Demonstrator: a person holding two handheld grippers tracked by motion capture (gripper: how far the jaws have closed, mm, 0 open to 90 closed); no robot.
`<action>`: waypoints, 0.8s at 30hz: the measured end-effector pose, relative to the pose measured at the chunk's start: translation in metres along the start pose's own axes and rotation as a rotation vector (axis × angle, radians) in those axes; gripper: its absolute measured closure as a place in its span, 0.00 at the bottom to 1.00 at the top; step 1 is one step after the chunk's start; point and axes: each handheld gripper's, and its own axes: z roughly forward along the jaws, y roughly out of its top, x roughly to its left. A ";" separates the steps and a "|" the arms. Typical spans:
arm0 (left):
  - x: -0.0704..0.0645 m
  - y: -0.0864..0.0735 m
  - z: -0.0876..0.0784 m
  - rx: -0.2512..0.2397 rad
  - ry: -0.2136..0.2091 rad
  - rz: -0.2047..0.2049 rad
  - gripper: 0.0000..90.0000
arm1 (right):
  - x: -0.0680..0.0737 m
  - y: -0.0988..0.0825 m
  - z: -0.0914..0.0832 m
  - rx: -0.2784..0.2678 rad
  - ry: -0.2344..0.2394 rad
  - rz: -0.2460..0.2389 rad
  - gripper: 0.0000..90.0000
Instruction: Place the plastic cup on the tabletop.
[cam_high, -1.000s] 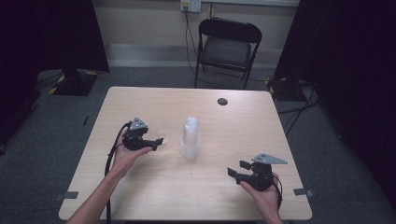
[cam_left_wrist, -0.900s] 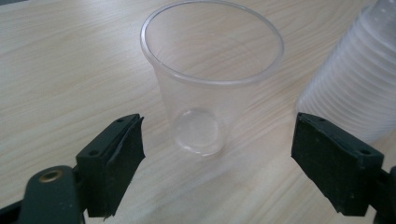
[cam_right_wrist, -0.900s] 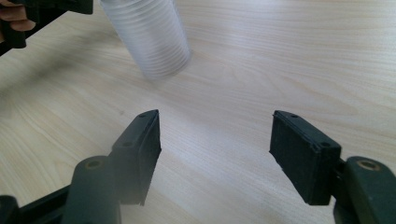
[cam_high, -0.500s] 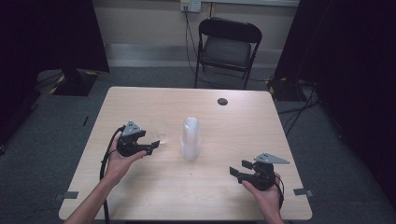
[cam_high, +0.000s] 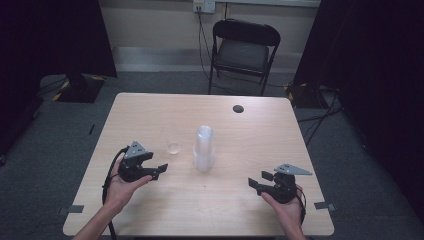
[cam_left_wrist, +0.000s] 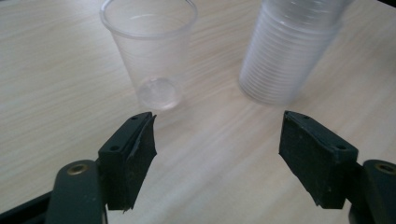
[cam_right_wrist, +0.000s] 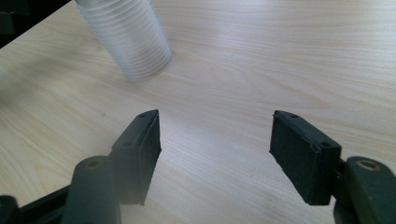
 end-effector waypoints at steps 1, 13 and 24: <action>-0.002 -0.001 -0.003 -0.004 -0.003 -0.012 0.29 | -0.001 0.000 0.000 0.000 -0.003 0.003 0.37; -0.011 -0.029 -0.022 -0.012 0.053 -0.027 0.23 | -0.006 -0.002 0.002 0.009 -0.032 0.009 0.37; -0.021 -0.046 -0.017 0.043 0.021 -0.034 0.22 | -0.011 -0.005 0.002 0.007 -0.063 0.004 0.35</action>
